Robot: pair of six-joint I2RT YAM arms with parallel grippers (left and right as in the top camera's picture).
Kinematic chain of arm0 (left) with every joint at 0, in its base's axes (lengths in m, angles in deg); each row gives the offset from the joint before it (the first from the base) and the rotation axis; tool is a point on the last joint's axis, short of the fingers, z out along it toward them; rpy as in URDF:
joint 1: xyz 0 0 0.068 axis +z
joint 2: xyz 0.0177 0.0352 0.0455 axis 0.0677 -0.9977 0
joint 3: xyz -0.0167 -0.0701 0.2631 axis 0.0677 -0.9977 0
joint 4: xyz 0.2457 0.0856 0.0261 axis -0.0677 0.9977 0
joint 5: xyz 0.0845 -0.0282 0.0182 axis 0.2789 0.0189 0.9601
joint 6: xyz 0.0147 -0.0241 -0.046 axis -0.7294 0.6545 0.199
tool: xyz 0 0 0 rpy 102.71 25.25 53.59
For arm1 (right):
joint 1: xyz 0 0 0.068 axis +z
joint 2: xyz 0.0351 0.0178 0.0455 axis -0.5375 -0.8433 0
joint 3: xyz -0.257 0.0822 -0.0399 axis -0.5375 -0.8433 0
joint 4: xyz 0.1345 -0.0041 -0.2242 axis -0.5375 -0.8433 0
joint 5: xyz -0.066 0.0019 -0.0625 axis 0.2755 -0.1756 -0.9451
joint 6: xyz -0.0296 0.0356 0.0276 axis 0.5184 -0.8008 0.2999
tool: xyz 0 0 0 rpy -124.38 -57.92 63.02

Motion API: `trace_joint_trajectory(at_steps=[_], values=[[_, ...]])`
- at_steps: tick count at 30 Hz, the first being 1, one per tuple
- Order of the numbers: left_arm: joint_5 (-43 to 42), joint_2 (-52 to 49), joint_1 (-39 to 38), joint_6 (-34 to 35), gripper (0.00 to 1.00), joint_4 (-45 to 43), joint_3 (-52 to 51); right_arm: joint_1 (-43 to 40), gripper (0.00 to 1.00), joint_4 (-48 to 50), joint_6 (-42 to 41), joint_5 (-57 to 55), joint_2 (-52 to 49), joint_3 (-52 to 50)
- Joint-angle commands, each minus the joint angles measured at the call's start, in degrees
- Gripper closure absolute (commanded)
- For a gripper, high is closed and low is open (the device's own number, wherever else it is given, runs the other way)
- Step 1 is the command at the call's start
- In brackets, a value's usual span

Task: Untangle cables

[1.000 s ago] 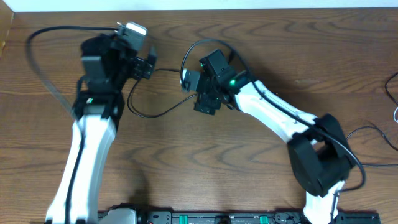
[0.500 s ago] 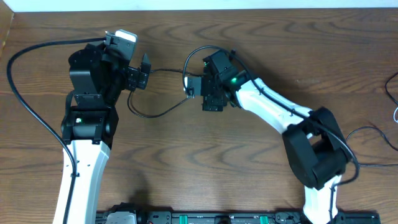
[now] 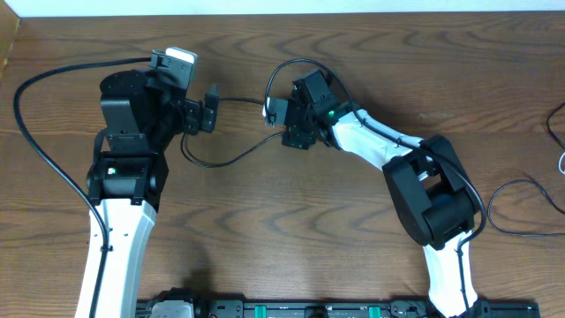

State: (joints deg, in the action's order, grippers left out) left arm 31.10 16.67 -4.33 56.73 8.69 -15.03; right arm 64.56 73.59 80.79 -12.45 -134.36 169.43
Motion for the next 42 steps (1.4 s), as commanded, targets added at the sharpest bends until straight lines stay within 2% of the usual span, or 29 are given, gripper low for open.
trace_joint_trajectory(at_steps=[1,8,16,20,22,23,24,29,30,31,34,37,42], values=[[-3.0,0.2,0.0,1.0,0.01,1.6,0.4,0.3,0.14,2.5,-6.6,0.4,-1.7,-0.2],[-3.0,0.2,0.0,1.0,0.01,6.4,0.4,0.2,0.17,8.0,-10.9,0.4,-2.6,-0.2],[-4.0,0.3,0.0,1.0,0.01,9.0,0.4,-0.7,0.2,13.4,-20.0,0.4,-7.2,-0.2],[-4.9,0.3,0.0,1.0,0.01,9.3,0.4,-0.9,0.26,13.7,-21.4,0.4,-9.5,-0.2],[-5.4,0.3,0.0,1.0,0.01,9.4,0.4,-1.0,0.32,13.7,-21.6,0.4,-10.1,-0.2],[-5.4,0.3,0.0,1.0,0.01,9.5,0.4,-1.0,0.43,13.7,-21.6,0.4,-10.1,-0.2],[-5.4,0.3,0.0,1.1,0.01,9.5,0.4,-1.0,0.62,13.7,-21.6,0.4,-10.3,-0.2],[-5.4,0.3,0.0,1.8,0.01,9.7,0.4,-1.0,0.76,14.3,-21.6,0.4,-10.4,-0.2],[-5.4,0.3,0.0,2.0,0.01,9.8,0.4,-1.0,0.85,14.4,-21.6,0.4,-10.4,-0.2],[-5.4,0.3,0.0,2.3,0.01,9.9,0.4,-1.0,0.99,14.5,-21.7,0.4,-10.4,-0.2],[-5.4,0.3,0.0,2.9,0.01,9.9,0.4,-1.0,0.99,14.3,-21.8,-0.2,-9.9,-0.2],[-5.3,0.3,0.0,2.9,0.01,10.2,0.4,-1.0,0.99,13.1,-23.8,-5.5,-7.0,-0.2],[-5.3,0.3,0.0,2.8,0.01,11.0,0.4,-1.4,0.99,6.8,-23.9,-14.0,3.6,-0.2]])
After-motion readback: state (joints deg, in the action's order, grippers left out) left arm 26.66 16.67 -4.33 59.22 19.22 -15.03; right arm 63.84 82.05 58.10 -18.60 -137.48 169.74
